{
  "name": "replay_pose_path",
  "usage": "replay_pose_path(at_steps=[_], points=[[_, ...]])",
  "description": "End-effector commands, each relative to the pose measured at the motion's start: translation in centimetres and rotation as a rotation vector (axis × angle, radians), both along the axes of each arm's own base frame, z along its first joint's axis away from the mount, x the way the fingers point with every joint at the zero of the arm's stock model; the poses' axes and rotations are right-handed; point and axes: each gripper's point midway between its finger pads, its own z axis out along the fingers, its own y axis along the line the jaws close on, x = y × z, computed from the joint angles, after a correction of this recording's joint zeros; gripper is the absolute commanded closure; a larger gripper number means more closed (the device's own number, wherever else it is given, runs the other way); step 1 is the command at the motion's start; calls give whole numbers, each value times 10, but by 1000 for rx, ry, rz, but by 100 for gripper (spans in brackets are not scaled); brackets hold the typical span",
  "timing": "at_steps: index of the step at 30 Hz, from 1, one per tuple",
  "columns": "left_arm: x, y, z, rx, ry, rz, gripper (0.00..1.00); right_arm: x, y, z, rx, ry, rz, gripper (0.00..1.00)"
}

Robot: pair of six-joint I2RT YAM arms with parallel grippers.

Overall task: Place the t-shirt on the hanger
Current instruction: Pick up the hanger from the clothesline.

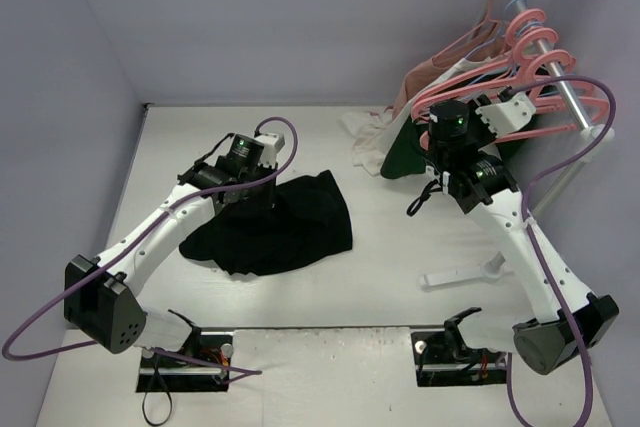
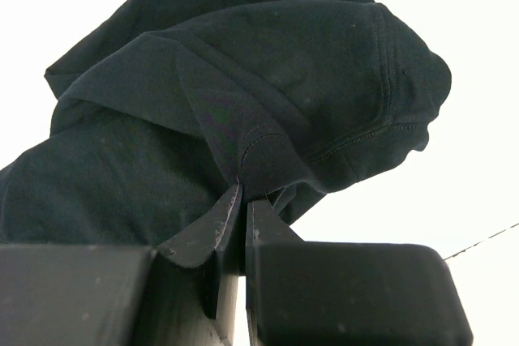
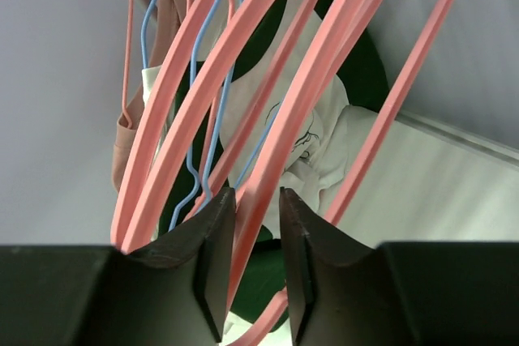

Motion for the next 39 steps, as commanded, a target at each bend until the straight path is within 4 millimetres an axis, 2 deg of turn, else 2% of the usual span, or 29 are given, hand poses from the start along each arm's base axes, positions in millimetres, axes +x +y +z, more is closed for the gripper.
replay_pose_path(at_steps=[1, 8, 15, 30, 35, 37, 39], points=[[9, -5, 28, -54, -70, 0, 100, -15, -20, 10, -5, -45, -79, 77], [8, -6, 28, -57, -66, -9, 100, -23, -28, -1, -10, -18, -96, 74], [8, -6, 27, -56, -65, -8, 100, -28, -32, -15, -25, 15, -99, 63], [5, -3, 20, -47, -55, -6, 100, 0, -20, -45, -48, 91, -106, 60], [3, -2, 17, -41, -49, -6, 100, -1, -21, -45, -54, 90, -117, 70], [4, -3, 18, -43, -49, -6, 100, -3, -22, -44, -59, 91, -121, 84], [4, -3, 18, -44, -49, -7, 100, -4, -23, -42, -61, 89, -120, 92]])
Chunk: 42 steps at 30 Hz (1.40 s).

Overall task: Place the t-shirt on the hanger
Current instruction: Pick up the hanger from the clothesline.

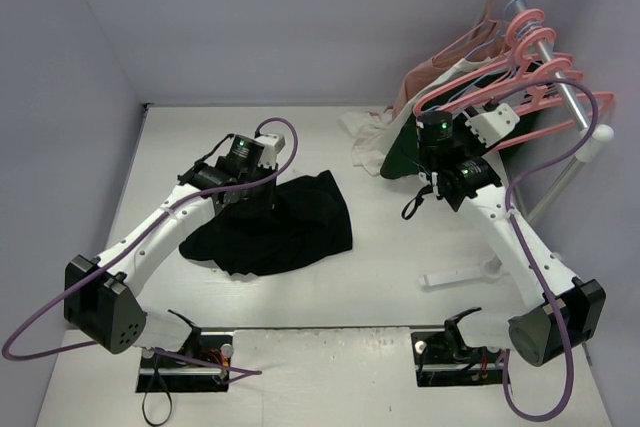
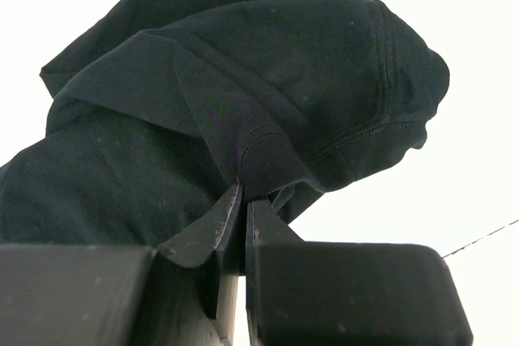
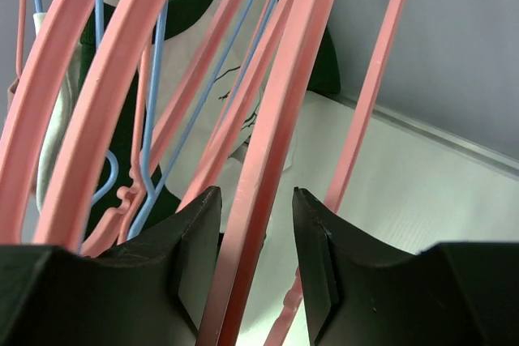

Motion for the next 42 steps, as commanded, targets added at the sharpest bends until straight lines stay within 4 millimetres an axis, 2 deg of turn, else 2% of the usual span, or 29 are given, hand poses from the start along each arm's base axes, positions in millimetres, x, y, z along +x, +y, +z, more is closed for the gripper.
replay_pose_path(at_steps=[1, 13, 16, 22, 27, 38, 42], points=[[6, -3, 19, -40, -54, -2, 100, -8, -10, 19, -5, -60, -57, 98], [9, -5, 17, -34, -47, -9, 100, -36, 17, 84, -17, -187, -34, 100], [10, -5, 17, -31, -49, -8, 100, -40, 18, 93, -5, -207, -25, 100], [12, -5, 18, -32, -52, -7, 100, -43, 17, 98, 12, -228, -21, 100], [12, -5, 20, -32, -57, -5, 100, -46, 24, 107, 60, -267, 28, 100], [12, -4, 17, -26, -49, 2, 100, -54, 70, 105, 78, -269, 155, 100], [11, -3, 16, -28, -48, 5, 100, -58, 85, 97, 100, -274, 201, 100]])
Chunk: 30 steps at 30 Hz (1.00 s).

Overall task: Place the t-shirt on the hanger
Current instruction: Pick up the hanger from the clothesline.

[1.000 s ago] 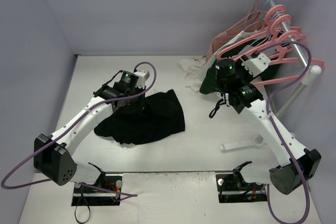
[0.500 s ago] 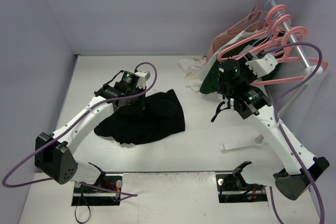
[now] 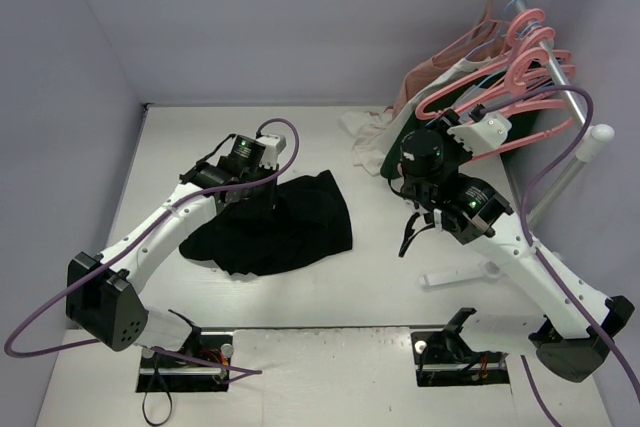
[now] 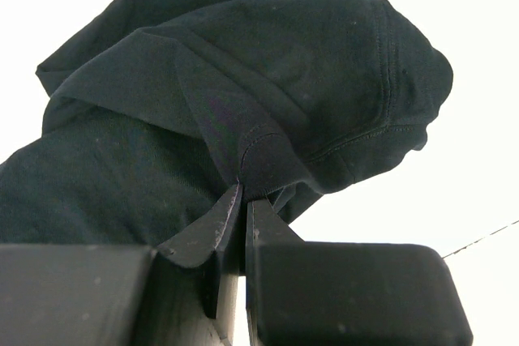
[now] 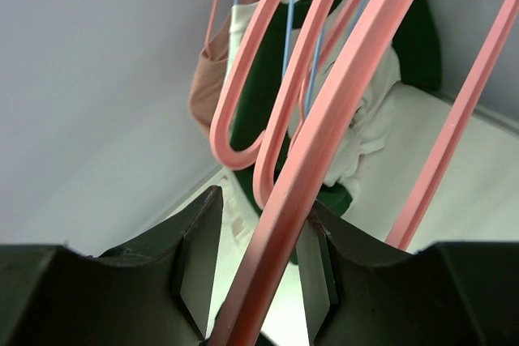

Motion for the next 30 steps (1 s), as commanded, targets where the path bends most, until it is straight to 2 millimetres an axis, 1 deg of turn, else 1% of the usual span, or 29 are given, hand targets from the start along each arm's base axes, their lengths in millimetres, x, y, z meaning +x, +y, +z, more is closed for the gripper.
replay_pose_path(at_steps=[1, 7, 11, 15, 19, 21, 22, 24, 27, 30], points=[[10, -3, 21, -34, -61, 7, 100, -10, 3, 14, 77, -85, -22, 100], [10, 0, 20, -26, -65, 17, 100, -24, 35, -9, 126, -85, 98, 100], [11, 2, 20, -24, -62, 28, 100, -34, 68, -41, 164, -55, 215, 100], [13, 7, 18, -10, -60, 44, 100, -44, 106, -75, 200, 4, 342, 100], [17, 19, 19, 20, -64, 73, 100, -56, 149, -106, 221, 78, 459, 100], [19, 25, 21, 30, -72, 87, 100, -62, 166, -116, 226, 111, 508, 100], [21, 31, 20, 39, -72, 98, 100, -65, 180, -122, 220, 141, 546, 100], [28, 41, 21, 50, -76, 125, 100, -68, 192, -127, 200, 175, 589, 100], [35, 54, 22, 67, -78, 149, 100, -75, 219, -132, 174, 238, 695, 100], [43, 65, 24, 91, -91, 161, 100, -81, 242, -129, 117, 277, 822, 100]])
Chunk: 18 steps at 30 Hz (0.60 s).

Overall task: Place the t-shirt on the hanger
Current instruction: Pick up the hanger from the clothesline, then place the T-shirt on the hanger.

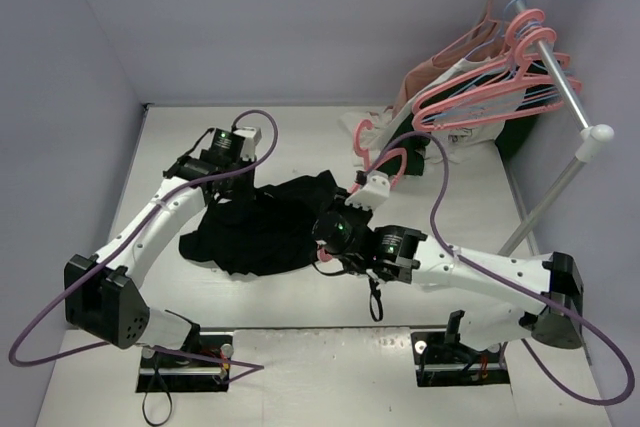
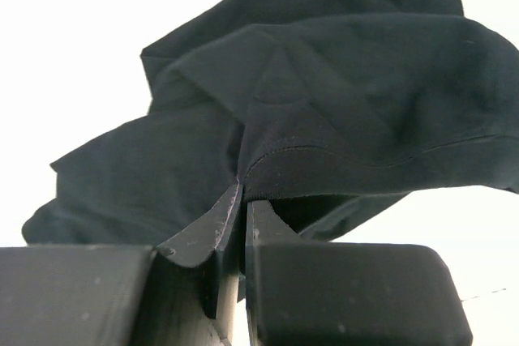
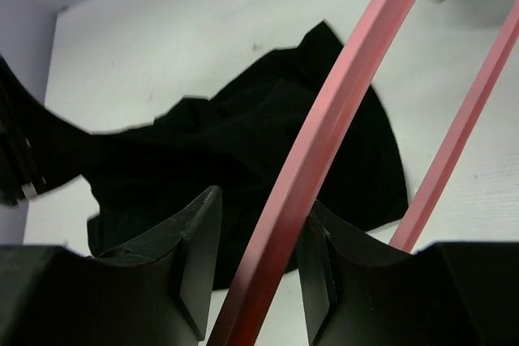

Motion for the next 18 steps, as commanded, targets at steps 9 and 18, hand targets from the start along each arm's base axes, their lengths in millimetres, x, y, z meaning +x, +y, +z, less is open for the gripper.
replay_pose_path(at_steps=[9, 18], points=[[40, 24, 45, 44, -134, 37, 100, -24, 92, 90, -71, -153, 623, 100], [72, 29, 95, 99, -275, -9, 100, -26, 73, 144, -121, -382, 984, 100]])
